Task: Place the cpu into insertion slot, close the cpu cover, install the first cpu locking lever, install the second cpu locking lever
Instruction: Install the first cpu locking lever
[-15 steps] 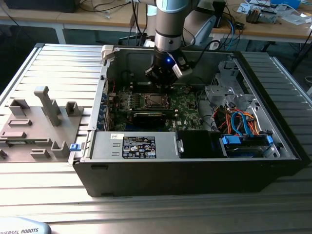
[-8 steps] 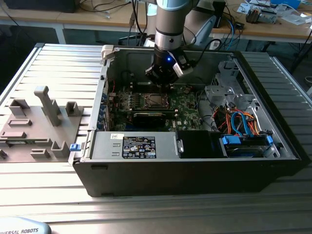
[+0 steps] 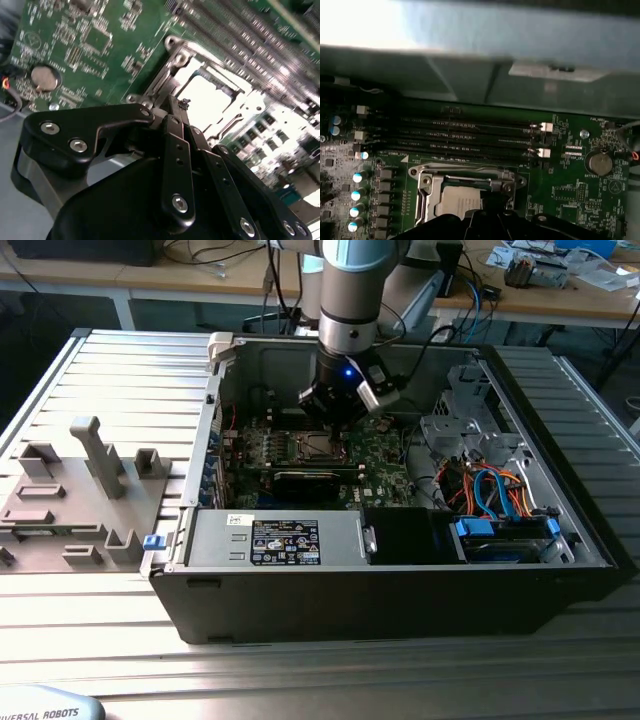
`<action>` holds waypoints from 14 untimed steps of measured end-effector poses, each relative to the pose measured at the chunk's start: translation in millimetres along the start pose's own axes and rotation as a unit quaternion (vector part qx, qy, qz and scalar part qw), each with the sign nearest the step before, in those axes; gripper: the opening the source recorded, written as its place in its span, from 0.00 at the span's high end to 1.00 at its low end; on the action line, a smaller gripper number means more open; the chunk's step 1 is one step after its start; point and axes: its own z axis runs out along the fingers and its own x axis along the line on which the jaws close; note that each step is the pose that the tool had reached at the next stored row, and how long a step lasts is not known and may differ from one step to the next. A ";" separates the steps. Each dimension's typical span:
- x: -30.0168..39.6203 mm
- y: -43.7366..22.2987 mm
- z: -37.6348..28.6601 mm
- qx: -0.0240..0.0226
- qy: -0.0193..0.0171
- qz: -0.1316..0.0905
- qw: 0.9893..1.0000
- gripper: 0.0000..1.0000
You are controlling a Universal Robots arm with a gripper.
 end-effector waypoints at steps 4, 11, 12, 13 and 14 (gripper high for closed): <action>1.0 -11.8 -0.1 0.000 0.000 0.000 1.000 0.89; 1.1 -14.5 -19.4 0.000 0.000 0.000 1.000 0.89; 1.1 -14.5 -22.1 0.000 0.000 0.000 1.000 0.89; 1.0 -14.6 -25.0 0.000 0.000 0.000 1.000 0.89; 1.0 -14.5 -27.3 0.000 0.000 0.000 1.000 0.89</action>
